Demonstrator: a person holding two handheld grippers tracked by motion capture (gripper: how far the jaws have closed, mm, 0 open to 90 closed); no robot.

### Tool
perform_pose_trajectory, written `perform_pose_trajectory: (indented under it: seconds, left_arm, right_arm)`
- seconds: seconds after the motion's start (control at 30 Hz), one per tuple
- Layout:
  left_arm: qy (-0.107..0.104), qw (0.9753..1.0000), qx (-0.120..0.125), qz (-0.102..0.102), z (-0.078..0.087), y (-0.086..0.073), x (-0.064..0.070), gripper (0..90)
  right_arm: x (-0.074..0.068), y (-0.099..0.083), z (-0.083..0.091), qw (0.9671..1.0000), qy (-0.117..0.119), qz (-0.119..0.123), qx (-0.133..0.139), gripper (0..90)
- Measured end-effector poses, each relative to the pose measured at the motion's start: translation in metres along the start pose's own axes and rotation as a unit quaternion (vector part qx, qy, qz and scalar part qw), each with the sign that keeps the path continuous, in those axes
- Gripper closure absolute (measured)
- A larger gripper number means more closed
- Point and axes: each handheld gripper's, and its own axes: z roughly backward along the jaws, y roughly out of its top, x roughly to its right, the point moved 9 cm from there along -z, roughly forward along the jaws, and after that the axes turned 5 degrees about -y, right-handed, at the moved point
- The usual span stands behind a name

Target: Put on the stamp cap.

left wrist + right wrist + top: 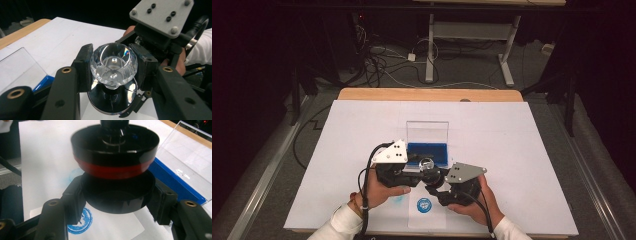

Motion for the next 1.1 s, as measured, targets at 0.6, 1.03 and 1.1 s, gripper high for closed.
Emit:
perform_pose_trajectory:
  seconds: [0.6, 1.03, 1.1]
  left_arm:
    - [-0.022, 0.9992, 0.035, 0.004, -0.011, -0.005, -0.002, 54.4]
    - [-0.037, 0.9973, 0.061, 0.019, -0.013, -0.01, -0.003, 54.4]
    - [-0.04, 0.997, 0.062, 0.021, -0.012, -0.011, -0.004, 54.4]
  right_arm:
    - [-0.001, 0.002, 0.001, 0.9997, 0.01, -0.018, 0.013, 38.6]
    - [0.001, 0.001, 0.004, 0.9996, 0.009, -0.025, 0.013, 38.7]
    - [0.001, 0.0, 0.005, 0.9997, 0.006, -0.023, 0.012, 38.7]
